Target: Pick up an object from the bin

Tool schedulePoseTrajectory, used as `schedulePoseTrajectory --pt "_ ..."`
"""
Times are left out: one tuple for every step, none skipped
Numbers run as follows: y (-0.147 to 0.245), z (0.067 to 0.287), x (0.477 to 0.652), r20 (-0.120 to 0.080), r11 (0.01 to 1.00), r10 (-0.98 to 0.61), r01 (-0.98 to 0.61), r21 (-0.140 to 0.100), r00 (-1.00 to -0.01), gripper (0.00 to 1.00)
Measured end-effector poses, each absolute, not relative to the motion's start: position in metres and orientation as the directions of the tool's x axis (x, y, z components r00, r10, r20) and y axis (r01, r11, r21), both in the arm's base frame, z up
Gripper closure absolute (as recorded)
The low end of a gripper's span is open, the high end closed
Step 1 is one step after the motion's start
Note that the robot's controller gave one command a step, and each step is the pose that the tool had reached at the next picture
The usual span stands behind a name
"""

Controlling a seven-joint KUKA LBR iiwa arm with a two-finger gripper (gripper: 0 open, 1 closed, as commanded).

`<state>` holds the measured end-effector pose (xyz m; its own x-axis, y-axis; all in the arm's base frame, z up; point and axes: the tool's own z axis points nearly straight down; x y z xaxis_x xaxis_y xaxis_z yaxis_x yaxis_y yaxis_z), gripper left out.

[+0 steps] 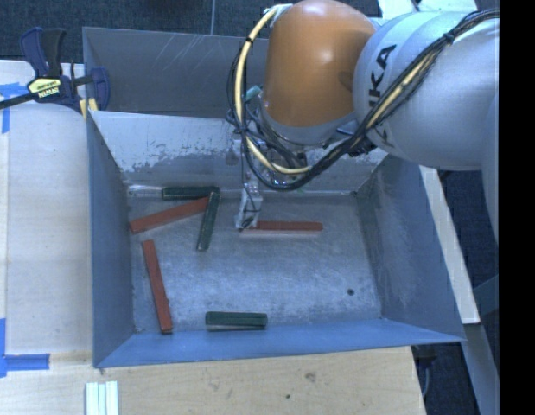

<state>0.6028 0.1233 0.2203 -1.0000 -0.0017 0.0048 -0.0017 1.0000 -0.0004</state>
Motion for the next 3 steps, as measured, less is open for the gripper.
schedulePoseTrajectory --pt "0.209 0.069 0.629 -0.003 0.951 -0.309 -0.309 0.001 -0.951 0.0" --pt "0.246 0.102 0.619 -0.008 0.855 -0.518 -0.518 0.0 -0.855 0.0" --pt "0.235 0.101 0.614 0.0 0.9 -0.435 -0.435 0.0 -0.9 0.0"
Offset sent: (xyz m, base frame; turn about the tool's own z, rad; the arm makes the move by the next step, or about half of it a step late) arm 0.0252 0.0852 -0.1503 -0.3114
